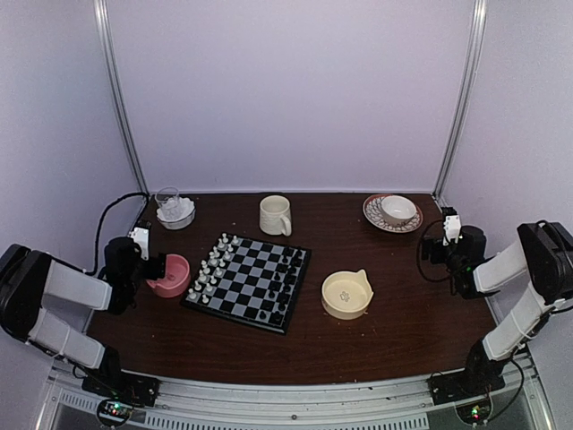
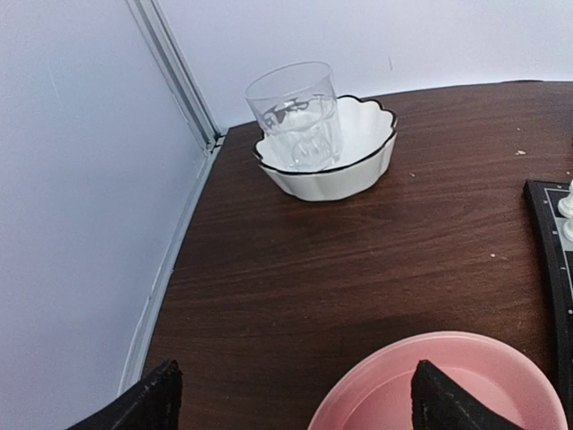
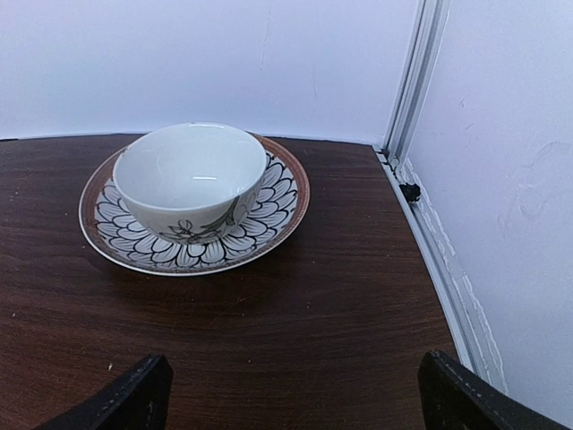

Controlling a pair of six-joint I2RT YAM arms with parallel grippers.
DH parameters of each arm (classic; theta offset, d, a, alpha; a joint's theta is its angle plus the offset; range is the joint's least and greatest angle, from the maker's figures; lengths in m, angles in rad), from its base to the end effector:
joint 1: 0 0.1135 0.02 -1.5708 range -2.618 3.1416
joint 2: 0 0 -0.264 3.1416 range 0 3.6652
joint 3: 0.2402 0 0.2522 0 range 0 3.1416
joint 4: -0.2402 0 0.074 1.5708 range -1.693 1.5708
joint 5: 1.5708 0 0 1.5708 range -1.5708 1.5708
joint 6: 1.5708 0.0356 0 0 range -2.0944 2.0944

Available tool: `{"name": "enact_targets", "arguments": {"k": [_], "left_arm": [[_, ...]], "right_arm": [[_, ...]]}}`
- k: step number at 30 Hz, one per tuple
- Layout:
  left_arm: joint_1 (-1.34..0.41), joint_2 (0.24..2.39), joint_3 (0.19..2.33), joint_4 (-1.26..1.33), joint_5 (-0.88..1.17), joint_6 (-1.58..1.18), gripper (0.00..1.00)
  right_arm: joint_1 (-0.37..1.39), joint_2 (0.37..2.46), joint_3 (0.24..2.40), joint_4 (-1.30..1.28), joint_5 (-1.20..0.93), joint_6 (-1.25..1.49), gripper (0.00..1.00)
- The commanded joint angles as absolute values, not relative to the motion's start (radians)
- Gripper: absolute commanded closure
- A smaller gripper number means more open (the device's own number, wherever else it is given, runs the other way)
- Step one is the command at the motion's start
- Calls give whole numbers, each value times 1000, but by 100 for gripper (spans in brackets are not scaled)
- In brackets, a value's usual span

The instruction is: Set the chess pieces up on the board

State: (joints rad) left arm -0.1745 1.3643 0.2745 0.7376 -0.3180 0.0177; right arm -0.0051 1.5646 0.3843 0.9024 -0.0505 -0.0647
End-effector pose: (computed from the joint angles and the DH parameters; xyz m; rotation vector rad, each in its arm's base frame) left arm 0.2320 -0.0296 0.1453 -0.0293 1.9094 0.1996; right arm 0.2724 0.0004 0.1438 -0.0903 1.8461 -0.0020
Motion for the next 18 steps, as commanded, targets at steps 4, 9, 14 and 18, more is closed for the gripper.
{"name": "enact_targets", "arguments": {"k": [4,9,14,18], "left_arm": [[-101,1473,282,931,-134,48,13],[-16,1558,323,928,-38,-34,9],[-15,1570,358,871,-36,-32,2],[-15,1568,360,868,-21,-27,2]], "right_arm": [[0,1559,400,929,-35,-67,0],[0,1559,400,928,-36,-65,1],[0,1559,400,928,-36,-65,0],[0,1560,400,928,-37,-66,0]]}}
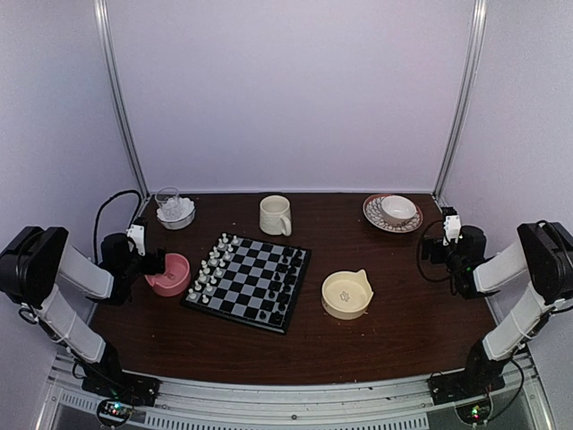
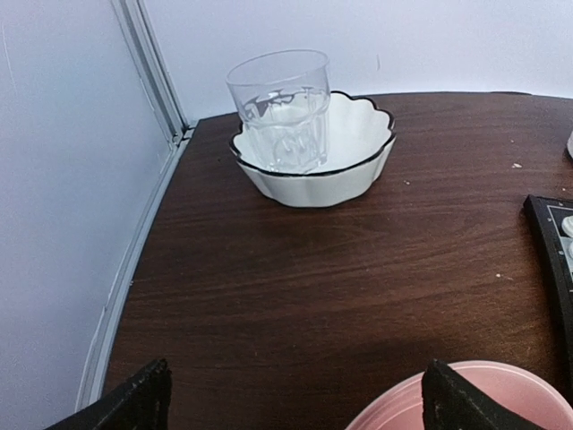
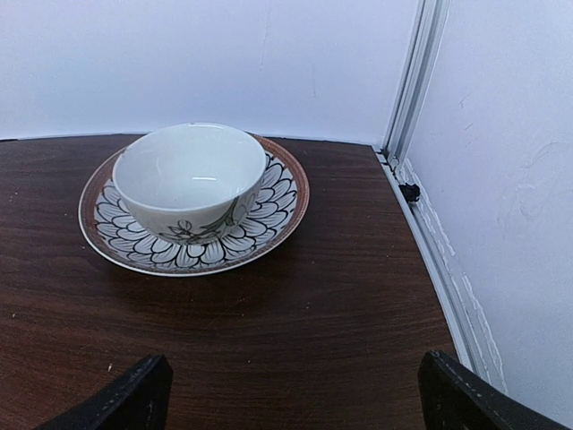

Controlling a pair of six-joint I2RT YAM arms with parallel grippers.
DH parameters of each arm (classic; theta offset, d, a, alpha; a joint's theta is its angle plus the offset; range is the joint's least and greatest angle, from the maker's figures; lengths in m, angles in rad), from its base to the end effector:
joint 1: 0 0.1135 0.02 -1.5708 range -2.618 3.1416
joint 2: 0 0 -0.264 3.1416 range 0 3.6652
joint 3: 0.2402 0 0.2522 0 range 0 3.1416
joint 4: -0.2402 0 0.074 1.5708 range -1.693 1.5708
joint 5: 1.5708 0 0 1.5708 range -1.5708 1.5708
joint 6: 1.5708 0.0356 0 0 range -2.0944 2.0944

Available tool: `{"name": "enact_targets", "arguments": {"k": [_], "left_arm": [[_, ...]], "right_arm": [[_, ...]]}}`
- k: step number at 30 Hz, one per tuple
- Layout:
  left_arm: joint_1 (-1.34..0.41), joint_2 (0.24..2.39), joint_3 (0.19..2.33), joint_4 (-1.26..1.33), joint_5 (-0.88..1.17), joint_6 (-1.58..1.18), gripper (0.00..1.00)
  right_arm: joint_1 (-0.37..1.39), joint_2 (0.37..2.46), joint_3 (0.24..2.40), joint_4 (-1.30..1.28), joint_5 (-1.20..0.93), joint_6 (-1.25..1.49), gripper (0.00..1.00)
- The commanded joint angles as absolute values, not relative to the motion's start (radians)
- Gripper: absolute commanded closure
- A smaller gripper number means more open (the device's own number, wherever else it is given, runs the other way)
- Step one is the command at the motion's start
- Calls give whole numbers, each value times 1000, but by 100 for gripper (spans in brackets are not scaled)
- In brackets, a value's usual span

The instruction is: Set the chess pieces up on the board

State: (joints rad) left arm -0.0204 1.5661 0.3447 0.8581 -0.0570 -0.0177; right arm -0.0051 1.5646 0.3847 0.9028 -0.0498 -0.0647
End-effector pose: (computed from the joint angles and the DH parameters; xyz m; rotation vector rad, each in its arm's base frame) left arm 0.2614 -0.0033 0.1290 -0.0354 1.9333 0.0297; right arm 0.2726 0.0004 0.1439 -0.0898 1.8454 -0.0027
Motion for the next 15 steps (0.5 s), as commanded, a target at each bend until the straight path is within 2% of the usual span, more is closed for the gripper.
{"name": "enact_targets", "arguments": {"k": [1,15], "left_arm": [[-15,1568,360,872,-21,-28,2],[-15,1569,360,875,-19,-26,3]], "right_arm": [[0,1559,400,928,-36,-66,0],[0,1559,400,928,-36,-66,0]]}}
